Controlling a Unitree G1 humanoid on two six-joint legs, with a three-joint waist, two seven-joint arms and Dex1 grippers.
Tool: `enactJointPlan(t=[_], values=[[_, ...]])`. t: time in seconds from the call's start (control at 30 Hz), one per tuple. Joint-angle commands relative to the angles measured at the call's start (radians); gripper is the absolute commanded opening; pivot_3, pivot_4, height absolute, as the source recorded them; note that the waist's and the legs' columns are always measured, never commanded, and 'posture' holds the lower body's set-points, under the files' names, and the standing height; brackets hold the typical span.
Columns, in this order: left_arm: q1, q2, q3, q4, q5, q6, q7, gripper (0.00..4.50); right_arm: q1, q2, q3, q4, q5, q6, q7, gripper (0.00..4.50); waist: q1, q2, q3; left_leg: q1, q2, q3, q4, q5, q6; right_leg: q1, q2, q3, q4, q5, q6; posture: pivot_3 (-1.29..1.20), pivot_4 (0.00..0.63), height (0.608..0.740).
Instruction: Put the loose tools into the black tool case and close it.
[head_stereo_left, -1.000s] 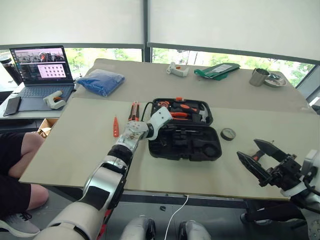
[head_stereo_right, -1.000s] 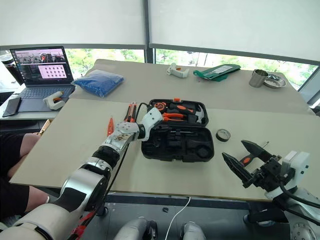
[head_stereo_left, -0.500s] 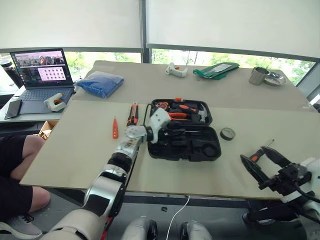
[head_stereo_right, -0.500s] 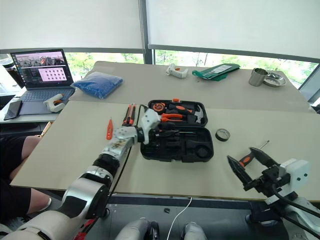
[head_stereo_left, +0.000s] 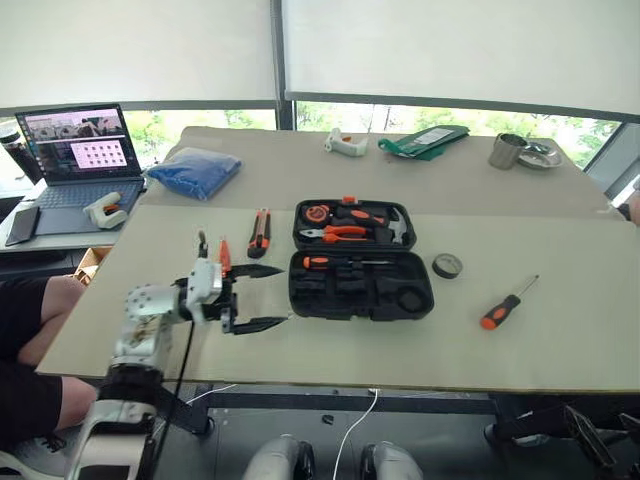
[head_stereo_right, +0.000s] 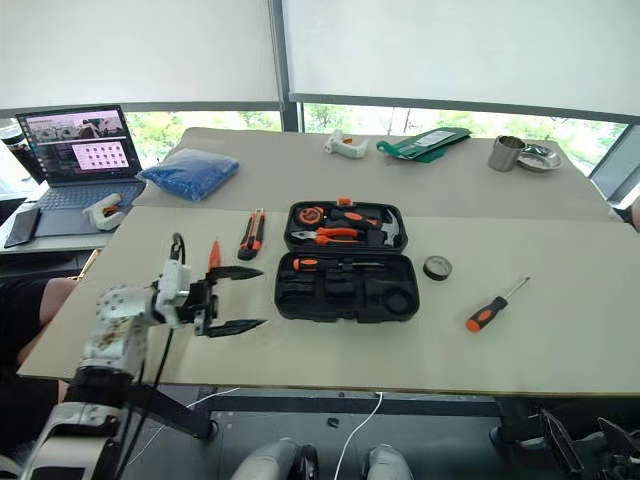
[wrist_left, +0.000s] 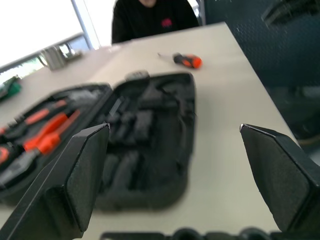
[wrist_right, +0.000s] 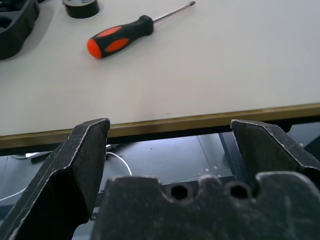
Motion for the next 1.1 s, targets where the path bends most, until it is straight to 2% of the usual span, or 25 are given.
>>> enactJointPlan(t=[0.03,0.1,0.17,0.27,0.37,0.47,0.53,0.6,0.8,0.9,1.1], values=[[-0.001,0.025,0.031,0.006,-0.036,0.017,-0.007,4.46,-0.064,-0.055,0.007,-0.082,0.057,0.087,-0.080,4.50,-0.001,-0.002,-0.001,0.000,-0.003,0.002,-0.007,0.002,-0.003,-0.001,0.004,0.010,0.011,-0.004,-0.002,0.00,0.150,0.740],[-0.006,0.013,0.025,-0.036,-0.049,0.039,0.011,4.46,-0.131,-0.110,-0.003,-0.125,0.147,0.196,-0.172,4.50,0.000,-0.002,0.000,0.005,-0.005,0.008,-0.012,0.006,-0.009,-0.011,0.004,0.024,0.012,-0.009,-0.008,0.00,0.150,0.740],[-0.009,-0.009,0.007,-0.093,-0.062,0.066,0.030,4.46,-0.237,-0.209,0.007,-0.148,0.254,0.342,-0.286,4.50,0.001,-0.002,-0.001,0.012,-0.004,0.014,-0.019,0.008,-0.014,-0.011,-0.004,0.031,0.011,-0.011,-0.012,0.00,0.150,0.740],[-0.008,-0.040,-0.031,-0.174,-0.070,0.108,0.043,4.46,-0.432,-0.378,0.065,-0.105,0.373,0.599,-0.477,4.50,-0.008,-0.002,-0.001,0.014,0.001,0.013,-0.017,0.014,-0.021,-0.008,-0.004,0.027,0.008,-0.010,-0.019,0.00,0.150,0.740],[0.001,-0.056,-0.057,-0.236,-0.075,0.134,0.053,4.46,-0.613,-0.433,0.115,-0.030,0.426,0.749,-0.645,4.50,-0.018,-0.005,0.001,0.012,0.004,0.011,-0.013,0.011,-0.017,-0.006,-0.003,0.021,0.006,-0.010,-0.019,0.00,0.150,0.740],[0.007,-0.065,-0.069,-0.287,-0.085,0.163,0.071,4.46,-0.802,-0.408,0.170,0.074,0.453,0.867,-0.806,4.50,-0.019,-0.005,0.001,0.010,0.004,0.011,-0.008,0.012,-0.017,-0.003,-0.002,0.019,0.009,-0.011,-0.025,0.00,0.150,0.740],[0.014,-0.066,-0.071,-0.307,-0.087,0.174,0.083,4.46,-0.879,-0.383,0.199,0.117,0.433,0.905,-0.858,4.50,-0.020,-0.005,0.001,0.007,0.004,0.011,-0.006,0.010,-0.014,-0.003,-0.002,0.019,0.009,-0.011,-0.023,0.00,0.150,0.740],[0.024,-0.065,-0.068,-0.322,-0.090,0.181,0.093,4.46,-0.937,-0.341,0.225,0.154,0.413,0.932,-0.904,4.50,-0.019,-0.005,0.001,0.006,0.004,0.011,-0.002,0.009,-0.011,-0.003,-0.001,0.017,0.009,-0.008,-0.016,0.00,0.150,0.740],[0.056,-0.060,-0.063,-0.355,-0.094,0.192,0.118,4.46,-1.053,-0.221,0.283,0.231,0.363,1.014,-0.996,4.50,-0.021,-0.005,0.001,0.005,0.004,0.011,0.001,0.007,-0.009,-0.001,-0.002,0.014,0.009,-0.008,-0.012,0.00,0.150,0.740],[0.061,-0.062,-0.066,-0.373,-0.095,0.199,0.126,4.50,-1.056,-0.192,0.278,0.261,0.316,1.035,-1.015,3.82,-0.021,-0.005,0.001,0.005,0.004,0.011,0.003,0.007,-0.009,0.001,-0.003,0.011,0.008,-0.010,-0.010,0.00,0.150,0.740],[0.045,-0.078,-0.055,-0.399,-0.136,0.235,0.151,4.50,-1.057,-0.106,0.221,0.244,0.247,1.012,-1.055,1.74,-0.022,-0.005,0.001,0.007,0.004,0.011,0.003,0.007,-0.009,0.003,-0.002,0.009,0.007,-0.011,-0.011,0.00,0.150,0.740]])
